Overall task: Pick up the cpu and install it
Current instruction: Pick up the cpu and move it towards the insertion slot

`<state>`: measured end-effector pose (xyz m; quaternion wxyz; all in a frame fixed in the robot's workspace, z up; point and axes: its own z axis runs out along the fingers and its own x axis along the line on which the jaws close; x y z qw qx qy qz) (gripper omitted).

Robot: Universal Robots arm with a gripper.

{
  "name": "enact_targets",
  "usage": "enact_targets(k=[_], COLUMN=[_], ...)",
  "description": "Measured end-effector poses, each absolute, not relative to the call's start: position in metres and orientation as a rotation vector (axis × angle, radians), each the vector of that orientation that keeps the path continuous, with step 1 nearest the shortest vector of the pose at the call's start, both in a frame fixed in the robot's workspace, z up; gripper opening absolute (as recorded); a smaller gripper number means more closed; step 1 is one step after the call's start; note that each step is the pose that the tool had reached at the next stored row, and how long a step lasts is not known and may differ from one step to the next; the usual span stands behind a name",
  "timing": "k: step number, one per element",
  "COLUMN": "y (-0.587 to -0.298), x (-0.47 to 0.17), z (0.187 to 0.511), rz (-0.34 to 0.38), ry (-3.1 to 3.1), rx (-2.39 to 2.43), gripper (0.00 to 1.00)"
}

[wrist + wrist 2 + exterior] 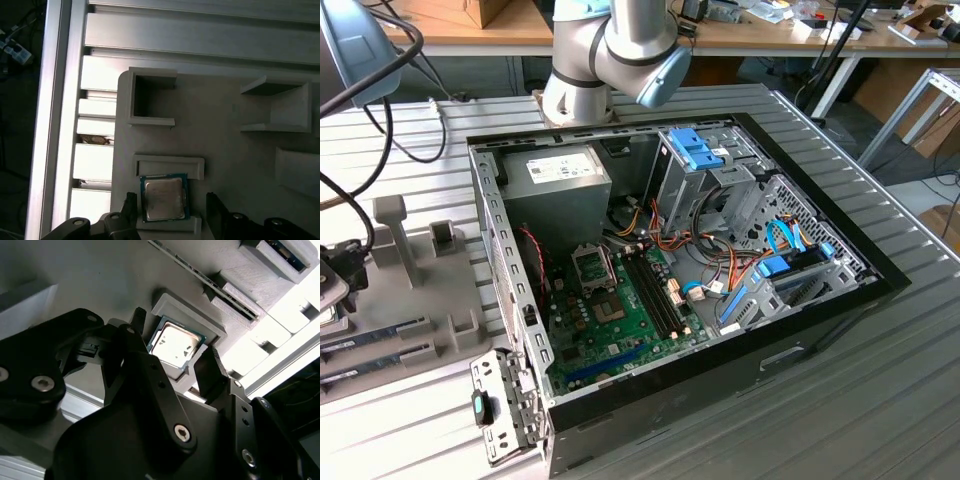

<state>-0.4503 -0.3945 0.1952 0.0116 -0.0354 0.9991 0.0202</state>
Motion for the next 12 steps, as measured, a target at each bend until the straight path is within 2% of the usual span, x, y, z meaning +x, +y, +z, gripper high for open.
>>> enact_targets(k=[12], y=[-0.3844], x=[-0.4520], z=[0.1906], rz=[0.063], ry=[3.115], rx=[-0.136], gripper=[0.66])
